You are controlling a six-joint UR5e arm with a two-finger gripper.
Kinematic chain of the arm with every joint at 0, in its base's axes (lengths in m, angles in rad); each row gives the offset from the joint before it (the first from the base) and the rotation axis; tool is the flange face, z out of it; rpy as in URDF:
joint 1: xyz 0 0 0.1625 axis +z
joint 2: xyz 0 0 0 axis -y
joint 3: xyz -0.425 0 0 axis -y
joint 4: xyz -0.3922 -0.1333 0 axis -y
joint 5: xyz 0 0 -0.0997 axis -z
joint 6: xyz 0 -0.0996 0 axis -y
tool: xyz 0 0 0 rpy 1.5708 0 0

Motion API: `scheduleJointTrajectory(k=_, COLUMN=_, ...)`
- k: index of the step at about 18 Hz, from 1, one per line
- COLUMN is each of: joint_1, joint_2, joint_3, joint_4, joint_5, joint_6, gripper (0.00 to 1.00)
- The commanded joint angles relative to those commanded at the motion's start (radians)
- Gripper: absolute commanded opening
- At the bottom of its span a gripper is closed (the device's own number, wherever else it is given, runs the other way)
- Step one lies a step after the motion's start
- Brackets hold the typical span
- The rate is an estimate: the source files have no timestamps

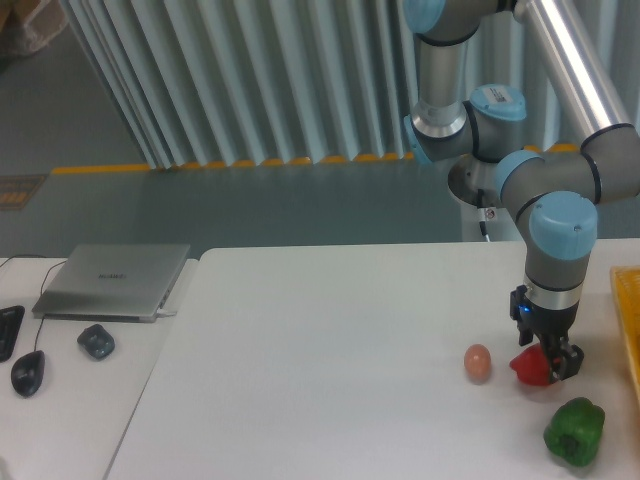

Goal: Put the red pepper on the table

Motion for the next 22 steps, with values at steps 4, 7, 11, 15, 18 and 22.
scheduleJointTrajectory(k=4, joint_1=0.003, joint_2=0.015, joint_3=0.037, joint_4=-0.006, joint_5=0.000, joint_6=0.005, gripper=1.00)
scheduleJointTrajectory(k=7, joint_1=0.002, joint_2=0.023, joint_3=0.071, joint_4=-0.031, joint_5=0.002, joint_6=0.006, gripper=1.00)
scheduleJointTrajectory(k=11, joint_1=0.002, joint_2=0.031, joint_3=0.080, joint_4=-0.058, joint_5=0.024, joint_6=0.009, gripper=1.00)
scheduleJointTrajectory(k=15, joint_1=0.008, joint_2=0.052, joint_3=0.135, joint_4=-0.153, joint_5=0.034, joint_6=0.134, gripper=1.00)
scheduleJointTrajectory(k=18, joint_1=0.008, joint_2=0.063, joint_3=0.146, joint_4=-0.186, joint_5=0.045, joint_6=0.202, gripper=1.00)
scheduleJointTrajectory(k=22, joint_1=0.006, joint_2=0.072, joint_3=0.141, joint_4=-0.184, joint_5=0.045, joint_6=0.226, gripper=1.00)
